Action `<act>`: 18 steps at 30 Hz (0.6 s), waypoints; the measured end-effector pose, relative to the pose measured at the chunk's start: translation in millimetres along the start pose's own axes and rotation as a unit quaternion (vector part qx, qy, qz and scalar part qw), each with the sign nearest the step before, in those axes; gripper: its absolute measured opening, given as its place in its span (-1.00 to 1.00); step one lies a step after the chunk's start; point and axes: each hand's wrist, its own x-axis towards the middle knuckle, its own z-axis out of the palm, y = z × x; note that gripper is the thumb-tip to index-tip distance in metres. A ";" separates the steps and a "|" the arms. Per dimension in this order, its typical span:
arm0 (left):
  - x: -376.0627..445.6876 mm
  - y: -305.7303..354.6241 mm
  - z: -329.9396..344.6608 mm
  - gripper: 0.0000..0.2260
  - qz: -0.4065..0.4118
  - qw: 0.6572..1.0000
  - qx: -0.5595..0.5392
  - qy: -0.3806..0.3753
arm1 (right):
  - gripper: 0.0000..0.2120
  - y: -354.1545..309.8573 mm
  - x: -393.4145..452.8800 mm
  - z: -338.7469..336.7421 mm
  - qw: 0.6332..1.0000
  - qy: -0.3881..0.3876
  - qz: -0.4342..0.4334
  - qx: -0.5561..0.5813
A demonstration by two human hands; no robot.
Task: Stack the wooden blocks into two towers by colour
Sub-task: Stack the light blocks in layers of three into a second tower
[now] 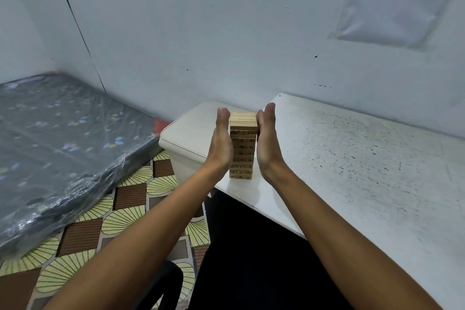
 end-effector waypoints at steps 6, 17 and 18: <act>12.9 -10.4 -37.4 -0.38 -0.014 0.999 0.027 0.009 | -0.37 5.0 4.8 -31.8 0.999 0.037 0.030 0.023; 8.3 -20.6 -8.9 -0.35 0.001 0.997 -0.017 0.071 | -0.50 36.7 12.3 -10.7 0.993 0.104 0.026 0.041; 10.0 -18.5 -4.2 -0.37 0.005 0.996 -0.024 0.083 | -0.48 36.1 15.5 -6.7 0.992 0.115 0.017 0.045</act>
